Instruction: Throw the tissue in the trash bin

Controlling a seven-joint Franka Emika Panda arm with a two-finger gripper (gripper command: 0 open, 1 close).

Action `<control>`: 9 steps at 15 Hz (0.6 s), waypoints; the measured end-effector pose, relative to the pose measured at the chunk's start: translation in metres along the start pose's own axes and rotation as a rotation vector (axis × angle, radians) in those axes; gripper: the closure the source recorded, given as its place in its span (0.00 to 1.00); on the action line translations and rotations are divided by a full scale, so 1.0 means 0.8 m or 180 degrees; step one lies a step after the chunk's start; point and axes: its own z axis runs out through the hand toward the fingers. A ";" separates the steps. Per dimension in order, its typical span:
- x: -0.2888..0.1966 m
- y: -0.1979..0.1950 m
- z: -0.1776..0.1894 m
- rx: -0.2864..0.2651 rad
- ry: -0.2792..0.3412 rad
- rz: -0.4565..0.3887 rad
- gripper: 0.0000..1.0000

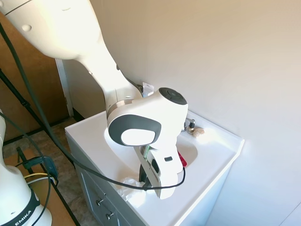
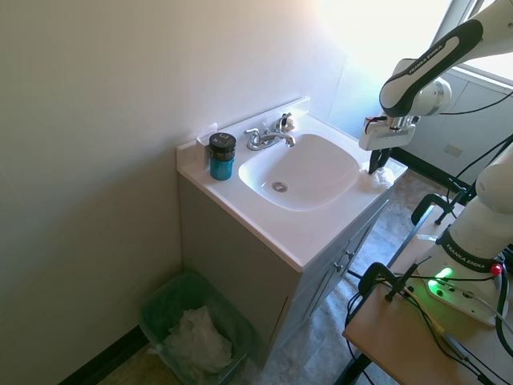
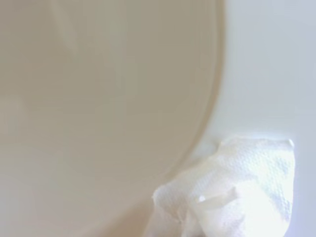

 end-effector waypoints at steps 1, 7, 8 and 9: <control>-0.002 -0.002 -0.004 0.0020 -0.0004 -0.0002 1.00; -0.051 -0.051 -0.059 0.0271 0.0040 -0.0122 1.00; -0.074 -0.073 -0.076 0.0332 0.0101 -0.0189 1.00; -0.107 -0.100 -0.094 0.0391 0.0181 -0.0274 1.00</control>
